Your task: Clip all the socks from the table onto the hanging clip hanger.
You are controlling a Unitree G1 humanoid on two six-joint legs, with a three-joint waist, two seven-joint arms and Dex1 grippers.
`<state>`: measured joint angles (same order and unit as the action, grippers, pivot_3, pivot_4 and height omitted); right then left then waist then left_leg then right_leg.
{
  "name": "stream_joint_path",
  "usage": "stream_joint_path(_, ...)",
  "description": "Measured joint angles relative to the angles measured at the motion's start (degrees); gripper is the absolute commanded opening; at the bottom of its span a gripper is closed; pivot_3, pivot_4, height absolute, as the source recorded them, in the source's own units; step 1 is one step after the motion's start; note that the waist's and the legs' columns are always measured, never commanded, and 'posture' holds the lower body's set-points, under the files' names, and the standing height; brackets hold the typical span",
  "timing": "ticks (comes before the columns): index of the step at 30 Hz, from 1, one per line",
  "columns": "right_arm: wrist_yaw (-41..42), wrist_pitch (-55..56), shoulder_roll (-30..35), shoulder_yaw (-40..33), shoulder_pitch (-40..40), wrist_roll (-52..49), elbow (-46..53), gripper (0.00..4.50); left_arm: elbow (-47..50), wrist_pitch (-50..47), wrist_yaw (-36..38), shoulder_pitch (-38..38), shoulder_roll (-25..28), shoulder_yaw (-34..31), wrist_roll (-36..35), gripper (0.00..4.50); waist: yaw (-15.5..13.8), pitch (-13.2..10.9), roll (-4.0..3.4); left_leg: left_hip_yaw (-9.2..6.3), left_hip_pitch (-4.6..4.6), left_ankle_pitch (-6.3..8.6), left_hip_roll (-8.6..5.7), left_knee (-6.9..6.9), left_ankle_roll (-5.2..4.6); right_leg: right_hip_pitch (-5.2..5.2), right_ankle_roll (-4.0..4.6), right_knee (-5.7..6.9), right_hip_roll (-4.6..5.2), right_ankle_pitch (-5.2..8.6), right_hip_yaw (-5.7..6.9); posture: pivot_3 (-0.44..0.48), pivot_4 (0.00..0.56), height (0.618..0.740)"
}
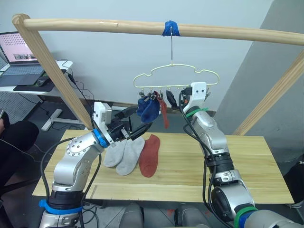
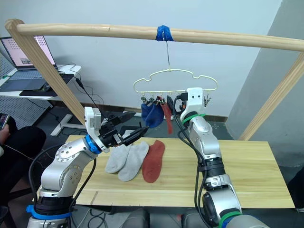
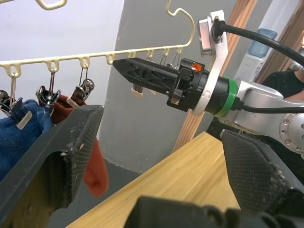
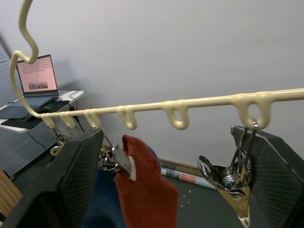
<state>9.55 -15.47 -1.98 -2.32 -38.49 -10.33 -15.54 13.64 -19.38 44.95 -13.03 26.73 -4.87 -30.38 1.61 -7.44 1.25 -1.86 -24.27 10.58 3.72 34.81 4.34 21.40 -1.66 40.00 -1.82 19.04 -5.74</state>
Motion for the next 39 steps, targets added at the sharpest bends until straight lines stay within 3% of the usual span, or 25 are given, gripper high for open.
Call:
stream_joint_path(7, 0.0, 0.0, 0.0, -0.4, 0.0, 0.1, -0.7, 4.48, 0.0, 0.0, -0.4, 0.0, 0.0, 0.0, 0.0, 4.5, 0.0, 0.0, -0.05, 0.0, 0.0, 0.0, 0.0, -0.01, 0.0, 0.01, 0.0, 0.0, 0.0, 0.0, 0.0, 0.105, 0.117, 0.74)
stream_joint_path(10, 0.0, 0.0, 0.2, -0.4, 0.0, 0.1, -0.7, 3.86, 0.0, 0.0, -0.4, 0.0, 0.0, 0.0, 0.0, 4.5, 0.0, -0.1, -0.08, 0.01, 0.0, 0.0, 0.0, -0.01, 0.0, 0.01, 0.0, 0.0, 0.0, 0.0, 0.0, 0.104, 0.116, 0.74)
stream_joint_path(12, 0.0, 0.0, 0.4, -0.4, 0.0, 0.2, -0.7, 3.21, 0.0, 0.0, -0.4, 0.0, 0.0, 0.0, 0.0, 4.5, 0.0, -0.1, -0.08, 0.01, 0.0, 0.0, 0.0, -0.01, 0.0, 0.01, 0.0, -0.01, 0.0, 0.0, -0.01, 0.103, 0.116, 0.74)
stream_joint_path(38, 0.0, 0.0, 0.8, -0.3, 0.0, 1.3, -0.7, 3.21, 0.0, 0.1, -0.4, -0.1, 0.0, 0.0, 0.0, 4.5, 0.0, -0.1, -0.11, 0.01, 0.0, 0.0, 0.0, -0.04, 0.0, 0.02, 0.0, -0.02, 0.0, 0.0, -0.01, 0.103, 0.114, 0.74)
stream_joint_path(39, 0.0, 0.0, 0.8, -0.3, 0.0, 1.3, -0.7, 3.02, 0.0, 0.1, -0.4, -0.1, 0.0, 0.0, 0.0, 4.5, 0.0, -0.1, -0.11, 0.01, 0.0, 0.0, 0.0, -0.04, 0.0, 0.02, 0.0, -0.02, 0.0, 0.0, -0.01, 0.103, 0.115, 0.74)
